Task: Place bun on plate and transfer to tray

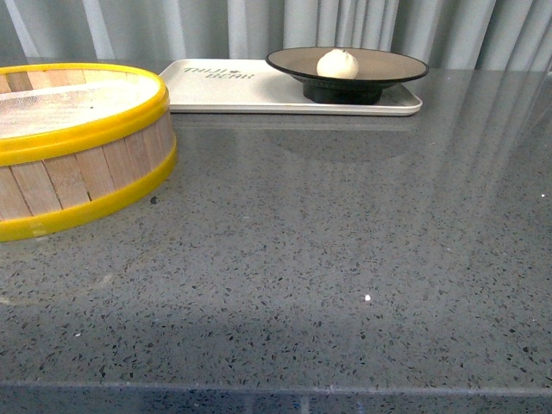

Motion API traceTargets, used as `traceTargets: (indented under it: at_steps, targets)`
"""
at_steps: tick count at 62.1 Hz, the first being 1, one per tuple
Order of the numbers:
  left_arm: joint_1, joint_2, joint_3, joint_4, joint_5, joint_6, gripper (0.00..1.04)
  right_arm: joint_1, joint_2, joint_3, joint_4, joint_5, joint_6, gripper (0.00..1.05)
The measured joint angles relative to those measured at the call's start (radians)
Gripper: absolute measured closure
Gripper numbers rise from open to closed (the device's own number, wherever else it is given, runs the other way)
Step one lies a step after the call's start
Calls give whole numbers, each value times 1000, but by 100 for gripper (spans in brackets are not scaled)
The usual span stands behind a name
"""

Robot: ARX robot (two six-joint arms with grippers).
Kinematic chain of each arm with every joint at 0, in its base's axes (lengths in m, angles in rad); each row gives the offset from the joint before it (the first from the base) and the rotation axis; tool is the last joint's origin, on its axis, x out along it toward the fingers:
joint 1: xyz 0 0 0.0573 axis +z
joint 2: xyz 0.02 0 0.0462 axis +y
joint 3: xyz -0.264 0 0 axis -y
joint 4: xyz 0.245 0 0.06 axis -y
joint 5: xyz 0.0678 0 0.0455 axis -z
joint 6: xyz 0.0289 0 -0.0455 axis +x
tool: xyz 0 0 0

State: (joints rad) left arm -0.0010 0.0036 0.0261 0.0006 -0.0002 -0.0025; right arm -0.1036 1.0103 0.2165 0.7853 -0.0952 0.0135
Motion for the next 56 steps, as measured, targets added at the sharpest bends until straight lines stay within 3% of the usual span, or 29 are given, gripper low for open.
traceTargets:
  at_steps: [10, 15, 19, 35, 39, 56]
  targets:
    - [0, 0, 0, 0, 0, 0, 7, 24, -80, -56, -26, 16, -8, 103]
    - [0, 0, 0, 0, 0, 0, 7, 71, -130, -84, -50, 92, -8, 103]
    - [0, 0, 0, 0, 0, 0, 7, 97, -178, -108, -74, 90, -9, 103]
    - [0, 0, 0, 0, 0, 0, 7, 101, -350, -164, -187, 94, -10, 103]
    - [0, 0, 0, 0, 0, 0, 7, 101, -369, -201, -156, 94, -10, 103]
    - [0, 0, 0, 0, 0, 0, 7, 102, -542, -211, -320, 95, -10, 103]
